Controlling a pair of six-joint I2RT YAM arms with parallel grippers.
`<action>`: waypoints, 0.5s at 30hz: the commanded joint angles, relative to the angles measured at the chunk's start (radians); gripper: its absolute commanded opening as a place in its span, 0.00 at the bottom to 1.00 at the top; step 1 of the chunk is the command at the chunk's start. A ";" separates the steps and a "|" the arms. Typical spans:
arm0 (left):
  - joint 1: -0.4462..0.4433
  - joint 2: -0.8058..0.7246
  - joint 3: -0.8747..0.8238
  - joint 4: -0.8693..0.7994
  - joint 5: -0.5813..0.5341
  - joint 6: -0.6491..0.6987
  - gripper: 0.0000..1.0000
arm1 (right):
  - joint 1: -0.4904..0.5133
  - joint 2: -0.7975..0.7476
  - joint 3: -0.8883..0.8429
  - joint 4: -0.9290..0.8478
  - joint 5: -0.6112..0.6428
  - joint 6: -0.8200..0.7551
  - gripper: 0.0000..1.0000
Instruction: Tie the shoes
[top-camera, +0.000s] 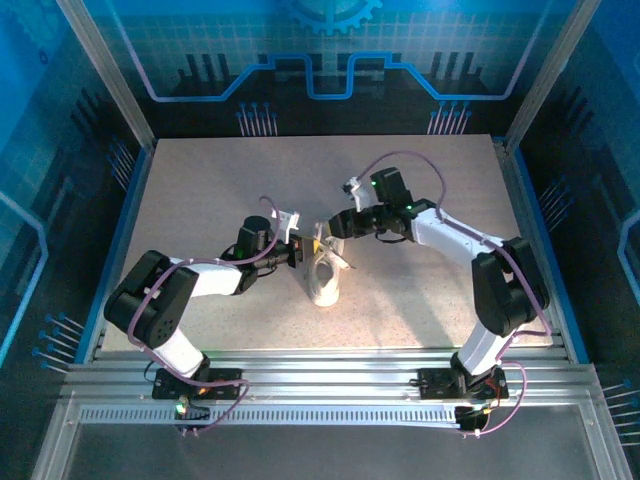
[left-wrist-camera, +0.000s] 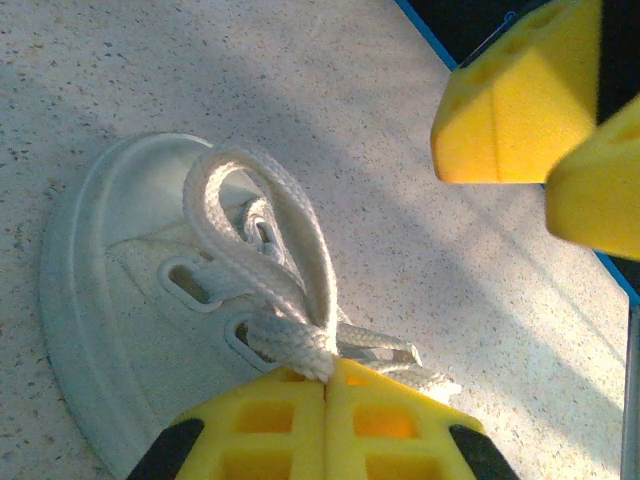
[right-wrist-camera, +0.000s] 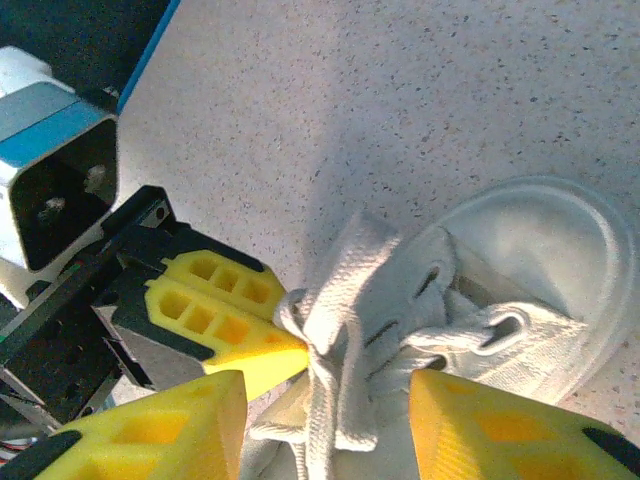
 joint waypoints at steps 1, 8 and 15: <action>0.006 -0.028 -0.010 0.043 0.031 0.038 0.00 | -0.014 0.026 -0.033 0.062 -0.129 0.039 0.47; 0.006 -0.028 0.000 0.058 0.040 0.048 0.00 | -0.002 0.123 -0.008 0.070 -0.208 0.042 0.47; 0.007 -0.020 0.011 0.046 0.042 0.054 0.00 | 0.002 0.155 0.007 0.038 -0.195 0.027 0.47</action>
